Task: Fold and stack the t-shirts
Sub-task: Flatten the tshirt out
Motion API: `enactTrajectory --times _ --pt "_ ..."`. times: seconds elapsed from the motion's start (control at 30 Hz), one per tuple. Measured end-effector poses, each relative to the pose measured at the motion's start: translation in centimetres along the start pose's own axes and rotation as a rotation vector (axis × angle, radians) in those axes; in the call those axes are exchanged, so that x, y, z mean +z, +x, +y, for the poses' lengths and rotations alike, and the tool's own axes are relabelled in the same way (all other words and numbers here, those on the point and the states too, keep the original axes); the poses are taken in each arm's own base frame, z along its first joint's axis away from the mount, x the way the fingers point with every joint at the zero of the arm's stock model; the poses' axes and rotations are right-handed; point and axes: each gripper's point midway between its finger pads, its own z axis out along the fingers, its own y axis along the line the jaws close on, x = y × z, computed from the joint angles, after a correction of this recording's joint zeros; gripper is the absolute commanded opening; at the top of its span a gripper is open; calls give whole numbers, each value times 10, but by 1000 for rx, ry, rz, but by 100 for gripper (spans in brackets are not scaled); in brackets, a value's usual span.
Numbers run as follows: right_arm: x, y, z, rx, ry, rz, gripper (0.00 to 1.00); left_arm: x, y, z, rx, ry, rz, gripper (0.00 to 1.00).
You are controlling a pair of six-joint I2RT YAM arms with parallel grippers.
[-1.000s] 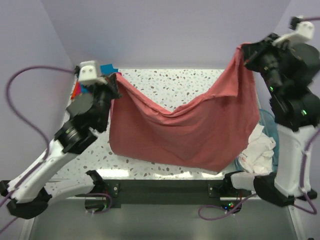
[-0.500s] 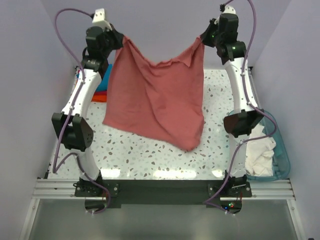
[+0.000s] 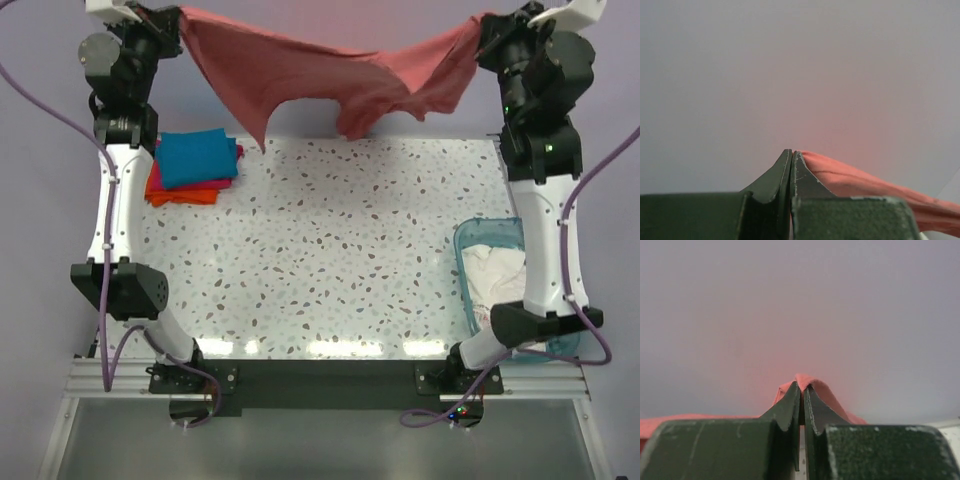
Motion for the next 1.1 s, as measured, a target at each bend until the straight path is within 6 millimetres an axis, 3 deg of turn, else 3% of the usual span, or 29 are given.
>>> enactTrajectory --times 0.07,0.13,0.2,0.3,0.4,0.43,0.5,0.57,0.63,0.73,0.83,0.97,1.1 --pt "-16 6 -6 1 8 9 0 -14 17 9 -9 -15 36 0" --pt "-30 35 -20 -1 31 66 0 -28 42 17 -22 -31 92 0" --pt "-43 80 -39 -8 70 164 0 -46 83 26 -43 -49 176 0" --pt "-70 171 -76 -11 144 356 0 -89 154 44 -95 -102 316 0" --pt "-123 262 -117 -8 242 576 0 -150 221 58 -162 -179 467 0" --pt "-150 289 -131 -2 275 654 0 -170 238 60 -185 -203 505 0" --pt "-187 314 -144 7 309 735 0 -212 264 62 -230 -251 568 0" --pt "-222 322 -150 25 322 782 0 -246 276 62 -270 -297 590 0" --pt "-248 316 -151 46 318 781 0 -279 284 61 -301 -339 593 0" --pt "-280 305 -147 84 281 753 0 -327 296 65 -347 -434 605 0" --pt "-304 306 -149 101 270 763 0 -368 305 72 -361 -538 617 0" --pt "-326 321 -156 103 298 827 0 -396 309 78 -370 -615 609 0" --pt "-321 335 -163 84 356 906 0 -399 320 86 -377 -673 651 0"
